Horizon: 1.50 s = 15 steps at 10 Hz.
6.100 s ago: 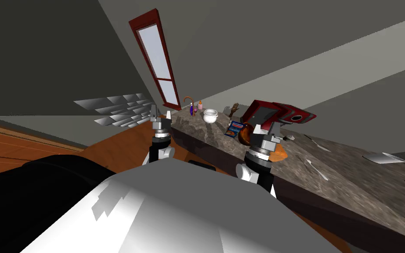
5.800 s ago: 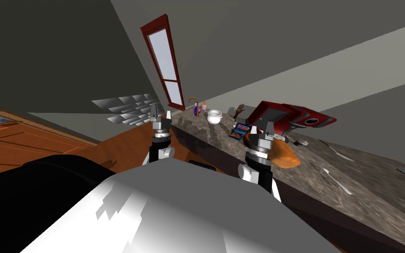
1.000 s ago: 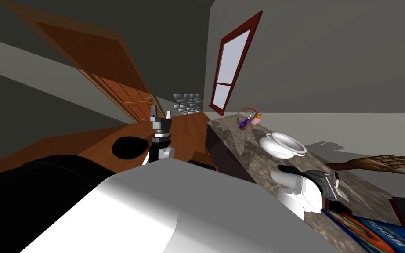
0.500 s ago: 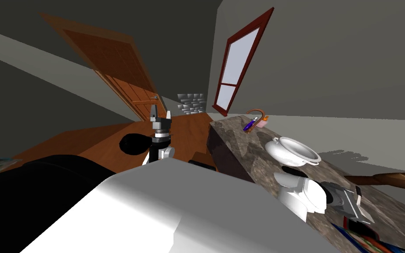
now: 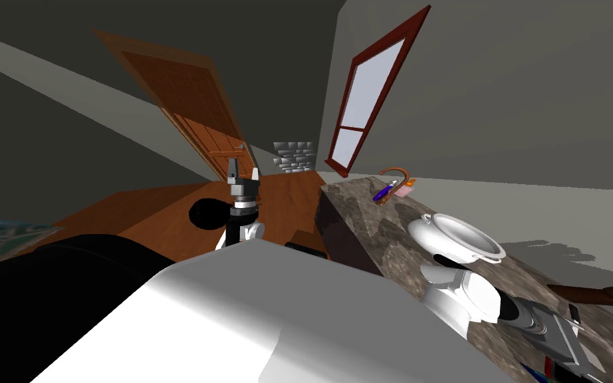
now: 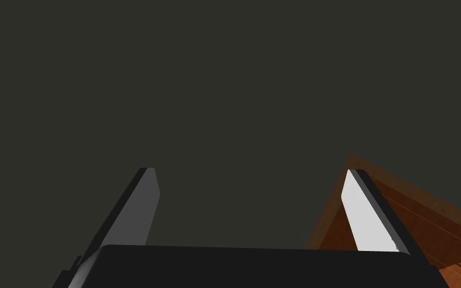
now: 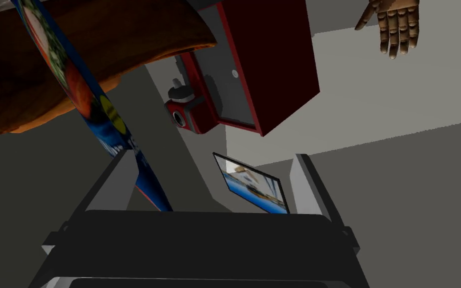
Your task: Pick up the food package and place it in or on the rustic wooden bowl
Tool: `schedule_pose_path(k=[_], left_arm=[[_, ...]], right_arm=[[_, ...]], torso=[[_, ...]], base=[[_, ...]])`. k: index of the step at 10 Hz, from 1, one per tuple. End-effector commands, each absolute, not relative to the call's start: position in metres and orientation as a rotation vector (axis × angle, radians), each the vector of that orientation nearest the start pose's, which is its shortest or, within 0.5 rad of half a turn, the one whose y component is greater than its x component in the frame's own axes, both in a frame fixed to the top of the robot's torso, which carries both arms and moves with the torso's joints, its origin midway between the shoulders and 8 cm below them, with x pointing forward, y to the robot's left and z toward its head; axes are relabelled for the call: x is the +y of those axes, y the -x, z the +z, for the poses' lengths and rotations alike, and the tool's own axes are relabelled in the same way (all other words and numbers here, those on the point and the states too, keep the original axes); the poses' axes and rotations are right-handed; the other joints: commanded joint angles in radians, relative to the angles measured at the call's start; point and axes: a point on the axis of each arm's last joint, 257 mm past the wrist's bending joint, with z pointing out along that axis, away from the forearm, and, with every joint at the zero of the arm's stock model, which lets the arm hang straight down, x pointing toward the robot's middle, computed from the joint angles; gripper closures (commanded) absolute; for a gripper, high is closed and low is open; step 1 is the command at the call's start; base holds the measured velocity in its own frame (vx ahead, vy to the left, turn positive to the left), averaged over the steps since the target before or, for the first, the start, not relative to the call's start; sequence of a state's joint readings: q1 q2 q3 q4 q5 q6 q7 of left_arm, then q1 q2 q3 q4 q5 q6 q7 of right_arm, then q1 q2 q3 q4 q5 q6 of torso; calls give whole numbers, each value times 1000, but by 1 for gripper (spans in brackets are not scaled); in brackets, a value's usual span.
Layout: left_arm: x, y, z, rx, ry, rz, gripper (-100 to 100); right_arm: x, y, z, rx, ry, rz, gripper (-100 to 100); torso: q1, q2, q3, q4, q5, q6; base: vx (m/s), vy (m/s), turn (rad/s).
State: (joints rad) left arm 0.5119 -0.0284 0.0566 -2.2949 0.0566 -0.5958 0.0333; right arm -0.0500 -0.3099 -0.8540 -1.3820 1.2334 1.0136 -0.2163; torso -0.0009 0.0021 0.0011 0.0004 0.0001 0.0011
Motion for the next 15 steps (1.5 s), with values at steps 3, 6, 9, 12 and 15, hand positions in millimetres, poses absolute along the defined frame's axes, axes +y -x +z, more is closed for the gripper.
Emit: schedule_pose_path(k=[3, 6, 9, 12, 15], left_arm=[[305, -317, 45, 472, 631, -1325, 0], [305, -317, 45, 472, 631, -1325, 0], [305, -317, 45, 472, 631, -1325, 0], [305, -317, 45, 472, 631, -1325, 0], [305, -317, 45, 472, 631, -1325, 0]], right_arm=[[-769, -89, -209, 713, -1678, -1250, -100], [-764, -62, -214, 664, -1735, -1363, -100], [-758, -32, -210, 585, -1789, -1505, -100], [-747, -13, -213, 541, -1836, -1604, -100], [-734, 6, -207, 466, -1884, -1720, -100]], torso=[[1, 1, 0, 0, 0, 1], [-1, 1, 0, 0, 0, 0], [-1, 1, 1, 0, 0, 1], [-2, 2, 1, 0, 0, 1], [-1, 2, 1, 0, -1, 1]], base=[[3, -12, 56], [-1, -24, 104], [-10, -35, 93], [-14, -37, 71], [-18, -44, 64]])
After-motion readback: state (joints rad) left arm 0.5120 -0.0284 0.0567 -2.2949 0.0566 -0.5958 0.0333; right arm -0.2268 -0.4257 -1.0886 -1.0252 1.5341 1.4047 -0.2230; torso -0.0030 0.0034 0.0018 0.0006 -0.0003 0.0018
